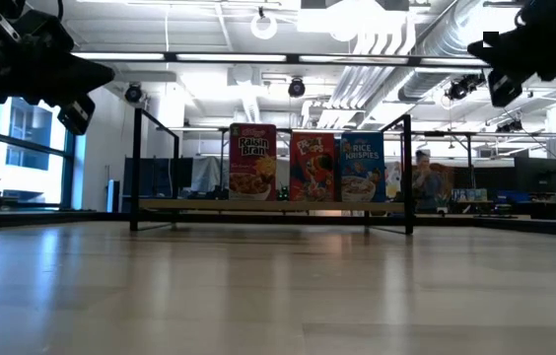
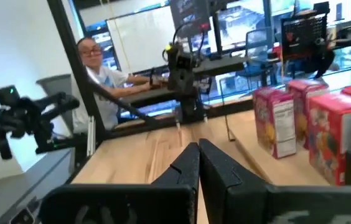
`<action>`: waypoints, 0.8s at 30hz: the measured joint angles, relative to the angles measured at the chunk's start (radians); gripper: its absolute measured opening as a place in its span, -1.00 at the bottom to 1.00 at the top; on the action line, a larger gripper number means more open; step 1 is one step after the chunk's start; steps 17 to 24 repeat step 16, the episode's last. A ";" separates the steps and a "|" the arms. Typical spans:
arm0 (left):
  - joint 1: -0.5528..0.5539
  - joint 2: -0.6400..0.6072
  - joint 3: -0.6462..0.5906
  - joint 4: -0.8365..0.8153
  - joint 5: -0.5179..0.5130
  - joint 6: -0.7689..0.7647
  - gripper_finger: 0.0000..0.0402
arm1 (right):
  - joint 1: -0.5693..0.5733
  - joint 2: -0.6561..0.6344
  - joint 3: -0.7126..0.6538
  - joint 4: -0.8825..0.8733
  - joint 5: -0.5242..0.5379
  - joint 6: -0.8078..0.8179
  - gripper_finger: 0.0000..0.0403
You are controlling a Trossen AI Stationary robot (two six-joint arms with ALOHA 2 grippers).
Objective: Stack cereal on shelf
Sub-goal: Return to Home Position
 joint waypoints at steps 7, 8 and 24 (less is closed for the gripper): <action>0.000 0.005 0.002 0.002 0.000 0.000 -1.00 | 0.000 -0.008 -0.089 0.030 -0.026 -0.027 -1.00; 0.000 0.005 0.002 0.002 0.000 0.000 -1.00 | 0.000 -0.008 -0.099 0.029 -0.026 -0.034 -1.00; 0.000 0.005 0.002 0.002 0.000 0.000 -1.00 | 0.000 0.000 -0.123 0.060 -0.029 -0.097 -1.00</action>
